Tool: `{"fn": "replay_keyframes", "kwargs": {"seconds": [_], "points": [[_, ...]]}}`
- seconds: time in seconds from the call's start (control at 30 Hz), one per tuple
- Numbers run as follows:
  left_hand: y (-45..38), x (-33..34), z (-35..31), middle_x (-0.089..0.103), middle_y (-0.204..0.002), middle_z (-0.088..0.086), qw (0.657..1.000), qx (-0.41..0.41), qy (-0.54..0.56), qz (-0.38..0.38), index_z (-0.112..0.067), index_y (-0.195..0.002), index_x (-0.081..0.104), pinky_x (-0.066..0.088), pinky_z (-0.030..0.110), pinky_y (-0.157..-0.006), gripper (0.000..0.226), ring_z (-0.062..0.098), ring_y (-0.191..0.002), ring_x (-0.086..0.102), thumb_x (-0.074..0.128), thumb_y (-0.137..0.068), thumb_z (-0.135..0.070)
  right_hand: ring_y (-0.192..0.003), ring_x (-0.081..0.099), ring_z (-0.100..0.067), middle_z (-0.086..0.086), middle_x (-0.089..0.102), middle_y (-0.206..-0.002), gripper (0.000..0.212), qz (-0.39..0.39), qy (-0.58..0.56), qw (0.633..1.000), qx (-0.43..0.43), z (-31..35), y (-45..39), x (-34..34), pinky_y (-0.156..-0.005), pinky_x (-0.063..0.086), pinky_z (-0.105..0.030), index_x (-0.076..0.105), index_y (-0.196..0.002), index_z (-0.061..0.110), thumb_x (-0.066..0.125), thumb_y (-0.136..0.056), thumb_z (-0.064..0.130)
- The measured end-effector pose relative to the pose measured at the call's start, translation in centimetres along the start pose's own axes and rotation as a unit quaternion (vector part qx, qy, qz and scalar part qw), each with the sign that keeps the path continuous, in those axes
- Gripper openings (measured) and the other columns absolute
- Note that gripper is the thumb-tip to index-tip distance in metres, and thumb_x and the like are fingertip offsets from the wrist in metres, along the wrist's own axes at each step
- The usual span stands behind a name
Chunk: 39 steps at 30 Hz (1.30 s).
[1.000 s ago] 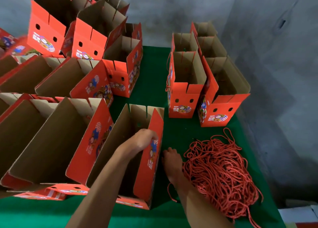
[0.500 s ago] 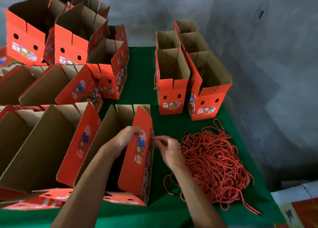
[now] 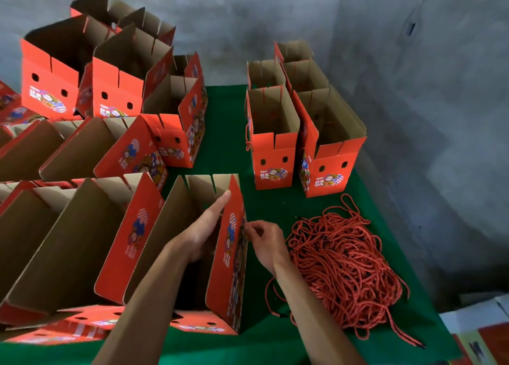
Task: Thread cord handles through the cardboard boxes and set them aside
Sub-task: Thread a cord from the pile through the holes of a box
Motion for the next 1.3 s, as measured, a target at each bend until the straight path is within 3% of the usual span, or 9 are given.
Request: {"fn": "replay_keyframes", "kwargs": {"seconds": [0.2, 0.4, 0.57, 0.73, 0.93, 1.03, 1.13, 1.23, 1.3], "points": [[0.0, 0.2, -0.2, 0.077, -0.109, 0.009, 1.0, -0.006, -0.021, -0.017, -0.024, -0.113, 0.07, 0.054, 0.045, -0.09, 0.082, 0.028, -0.107, 0.072, 0.03, -0.085, -0.09, -0.079, 0.071, 0.0, 0.014, 0.076, -0.086, 0.027, 0.001, -0.002, 1.0, -0.03, 0.8, 0.4, 0.4, -0.064, 0.048, -0.009, 0.08, -0.088, 0.023, 0.059, -0.104, 0.028], [-1.1, 2.0, 0.3, 0.074, -0.103, 0.017, 0.968, 0.023, -0.229, -0.1, -0.013, -0.091, 0.068, 0.059, 0.048, -0.093, 0.018, 0.028, -0.092, 0.074, 0.059, -0.103, -0.022, -0.088, 0.062, -0.006, 0.007, 0.067, -0.098, 0.025, 0.004, 0.151, 0.982, -0.11, 0.7, 0.4, 0.0, -0.076, 0.052, -0.028, 0.077, -0.104, 0.026, 0.053, -0.106, 0.031], [-1.7, 2.1, 0.6, 0.068, -0.121, 0.023, 0.953, 0.023, -0.272, -0.135, 0.002, -0.124, 0.063, 0.054, 0.047, -0.101, 0.024, 0.034, -0.112, 0.068, 0.058, -0.102, -0.009, -0.084, 0.063, -0.01, 0.007, 0.068, -0.091, 0.027, 0.016, 0.171, 0.978, -0.118, 0.7, 0.1, -0.2, -0.07, 0.046, -0.031, 0.079, -0.104, 0.027, 0.053, -0.106, 0.036], [-0.6, 2.0, 0.2, 0.063, -0.128, 0.025, 0.959, 0.0, -0.246, -0.14, 0.006, -0.129, 0.057, 0.052, 0.049, -0.104, 0.03, 0.037, -0.118, 0.063, 0.053, -0.104, -0.011, -0.09, 0.069, -0.022, -0.004, 0.074, -0.1, 0.025, 0.055, 0.216, 0.973, -0.051, 0.1, 1.7, -1.4, -0.078, 0.056, -0.037, 0.073, -0.102, 0.013, 0.058, -0.102, 0.032], [1.2, 2.0, 0.3, 0.065, -0.12, 0.018, 0.971, 0.012, -0.232, -0.056, -0.011, -0.113, 0.054, 0.056, 0.046, -0.089, 0.041, 0.03, -0.102, 0.067, 0.035, -0.109, -0.048, -0.069, 0.061, -0.026, -0.008, 0.06, -0.074, 0.021, 0.232, 0.418, 0.857, 0.191, -4.2, 5.1, -2.7, -0.064, 0.052, -0.035, 0.058, -0.079, 0.007, 0.073, -0.092, 0.014], [1.8, 1.6, 0.6, 0.067, -0.122, 0.017, 0.986, 0.008, -0.151, -0.065, -0.012, -0.13, 0.055, 0.056, 0.038, -0.079, 0.087, 0.029, -0.106, 0.068, 0.013, -0.094, -0.08, -0.089, 0.067, -0.03, -0.014, 0.068, -0.097, 0.041, 0.276, 0.435, 0.824, 0.237, -6.2, 6.8, -2.6, -0.083, 0.058, -0.039, 0.062, -0.119, -0.001, 0.081, -0.087, 0.015], [3.0, 1.2, 0.7, 0.071, -0.118, 0.01, 0.992, 0.01, -0.121, -0.046, -0.022, -0.128, 0.059, 0.06, 0.029, -0.063, 0.101, 0.025, -0.102, 0.073, 0.015, -0.077, -0.097, -0.111, 0.068, -0.031, -0.015, 0.064, -0.128, 0.059, 0.255, 0.446, 0.827, 0.229, -7.7, 7.8, -2.5, -0.095, 0.057, -0.042, 0.053, -0.137, 0.003, 0.08, -0.085, 0.009], [4.1, 1.2, 1.7, 0.072, -0.117, 0.002, 0.992, 0.002, -0.128, 0.006, -0.028, -0.123, 0.061, 0.062, 0.04, -0.081, 0.093, 0.021, -0.103, 0.073, 0.037, -0.07, -0.101, -0.106, 0.067, -0.028, -0.009, 0.064, -0.114, 0.043, 0.249, 0.438, 0.834, 0.224, -8.1, 8.1, -2.6, -0.084, 0.056, -0.036, 0.059, -0.125, 0.007, 0.076, -0.086, 0.01], [4.7, 1.2, 2.6, 0.074, -0.117, 0.0, 0.991, -0.016, -0.13, 0.037, -0.028, -0.122, 0.062, 0.057, 0.049, -0.095, 0.084, 0.022, -0.107, 0.072, 0.052, -0.07, -0.093, -0.074, 0.065, -0.022, -0.004, 0.061, -0.081, 0.017, 0.251, 0.392, 0.856, 0.224, -8.0, 8.3, -2.8, -0.064, 0.049, -0.031, 0.061, -0.092, 0.008, 0.074, -0.086, 0.017]]}}
Point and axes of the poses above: each hand's wrist, its own y-axis away from the middle knuckle, its own x-axis out of the palm, z = x × y, the point moved 2 cm from there along -y, towards the middle knuckle
